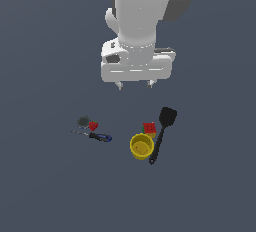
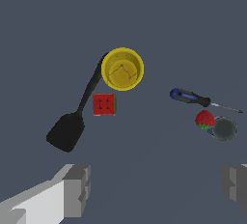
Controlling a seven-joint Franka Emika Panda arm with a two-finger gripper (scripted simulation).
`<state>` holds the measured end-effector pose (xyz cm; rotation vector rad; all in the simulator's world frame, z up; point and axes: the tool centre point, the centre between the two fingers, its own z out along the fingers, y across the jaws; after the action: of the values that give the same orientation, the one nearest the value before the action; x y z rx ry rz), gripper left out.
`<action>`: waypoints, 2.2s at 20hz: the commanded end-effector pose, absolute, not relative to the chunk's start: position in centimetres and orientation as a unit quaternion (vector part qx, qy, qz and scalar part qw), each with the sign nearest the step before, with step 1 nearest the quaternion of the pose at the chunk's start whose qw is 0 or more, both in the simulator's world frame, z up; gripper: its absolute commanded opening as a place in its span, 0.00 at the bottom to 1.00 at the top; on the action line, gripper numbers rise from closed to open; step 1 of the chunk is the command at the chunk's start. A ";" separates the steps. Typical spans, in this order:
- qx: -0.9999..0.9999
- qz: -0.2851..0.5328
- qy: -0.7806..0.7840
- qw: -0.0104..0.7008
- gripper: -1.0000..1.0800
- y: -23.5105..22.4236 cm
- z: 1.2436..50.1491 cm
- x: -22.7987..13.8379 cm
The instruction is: Pick up a designated object from a clutter of objects.
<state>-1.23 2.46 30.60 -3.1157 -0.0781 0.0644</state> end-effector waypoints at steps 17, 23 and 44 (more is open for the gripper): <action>-1.000 0.016 -0.013 0.008 0.96 0.1 30.0 -0.4; -0.999 0.016 0.033 0.015 0.96 -1.4 27.6 0.2; -0.922 0.005 0.388 0.011 0.96 -15.2 9.8 -1.2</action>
<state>-0.89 -14.36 10.73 -2.8952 1.1471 0.0215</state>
